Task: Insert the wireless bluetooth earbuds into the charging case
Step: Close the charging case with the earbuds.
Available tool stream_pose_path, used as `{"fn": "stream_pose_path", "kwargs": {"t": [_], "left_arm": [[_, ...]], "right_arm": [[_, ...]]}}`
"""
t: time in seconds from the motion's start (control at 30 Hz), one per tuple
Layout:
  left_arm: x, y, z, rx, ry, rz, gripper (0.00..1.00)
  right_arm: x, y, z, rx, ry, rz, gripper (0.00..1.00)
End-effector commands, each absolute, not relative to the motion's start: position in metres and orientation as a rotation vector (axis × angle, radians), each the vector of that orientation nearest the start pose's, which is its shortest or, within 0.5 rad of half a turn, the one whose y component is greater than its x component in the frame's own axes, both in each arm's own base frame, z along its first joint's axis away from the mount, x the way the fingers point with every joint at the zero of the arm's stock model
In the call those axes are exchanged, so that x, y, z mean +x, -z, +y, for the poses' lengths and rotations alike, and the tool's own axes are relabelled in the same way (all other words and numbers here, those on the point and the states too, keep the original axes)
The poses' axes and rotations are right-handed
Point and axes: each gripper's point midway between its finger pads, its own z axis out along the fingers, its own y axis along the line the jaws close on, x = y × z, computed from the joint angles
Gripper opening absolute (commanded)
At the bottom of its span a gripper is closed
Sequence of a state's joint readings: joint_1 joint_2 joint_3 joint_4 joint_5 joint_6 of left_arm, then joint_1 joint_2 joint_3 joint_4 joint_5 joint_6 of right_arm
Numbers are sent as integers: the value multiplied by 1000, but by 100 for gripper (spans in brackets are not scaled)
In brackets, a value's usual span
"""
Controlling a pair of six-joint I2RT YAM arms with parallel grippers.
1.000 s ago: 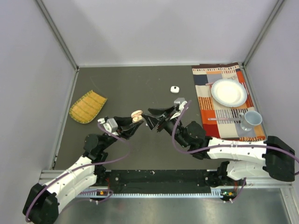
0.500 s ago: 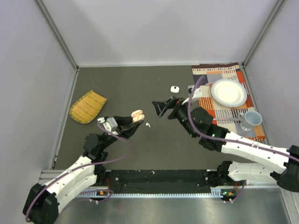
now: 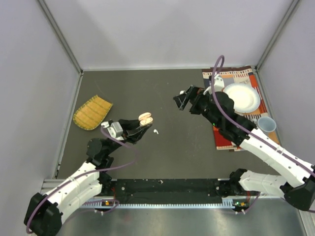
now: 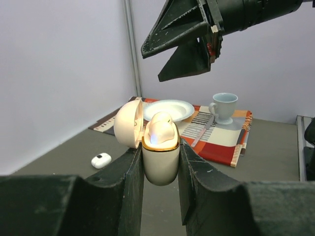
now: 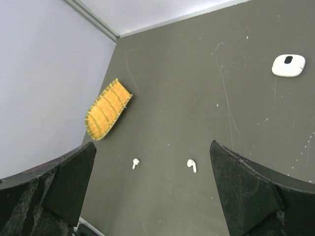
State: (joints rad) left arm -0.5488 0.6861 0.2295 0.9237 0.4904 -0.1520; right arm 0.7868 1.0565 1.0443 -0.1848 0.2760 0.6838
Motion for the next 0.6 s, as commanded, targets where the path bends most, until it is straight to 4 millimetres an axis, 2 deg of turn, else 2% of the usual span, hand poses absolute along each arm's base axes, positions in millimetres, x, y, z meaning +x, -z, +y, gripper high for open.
{"fn": "stream_pose_path", "kwargs": {"t": [0.0,0.03,0.1,0.27,0.3,0.37,0.4,0.47,0.5,0.53,0.57], "left_arm": [[191,-336,-222,686,836,855,0],[189,-340,-222,695,834,834,0],[185,-341,-223,709,843,807,0],[156,-346,-226,763,941,712,0],[153,-346,-226,767,953,707,0],[150,-346,-225,760,971,707,0],[149,-346,-224,758,973,705,0],[147,-347,-222,753,971,698,0],[149,-347,-222,743,967,707,0],[149,-348,-221,744,962,702,0],[150,-348,-222,746,961,709,0]], "right_arm": [[288,-358,242,175,-822,1809,99],[288,-363,236,185,-787,1830,99],[292,-356,231,231,-728,1878,99],[277,-359,247,165,-842,1915,99],[276,-369,232,325,-873,1868,99],[269,-376,206,618,-961,1774,99],[260,-366,187,806,-1062,1681,99],[247,-390,186,593,-1189,1470,99],[240,-406,187,465,-1249,1288,99],[229,-415,176,459,-1274,1225,99],[228,-414,174,458,-1266,1227,99]]}}
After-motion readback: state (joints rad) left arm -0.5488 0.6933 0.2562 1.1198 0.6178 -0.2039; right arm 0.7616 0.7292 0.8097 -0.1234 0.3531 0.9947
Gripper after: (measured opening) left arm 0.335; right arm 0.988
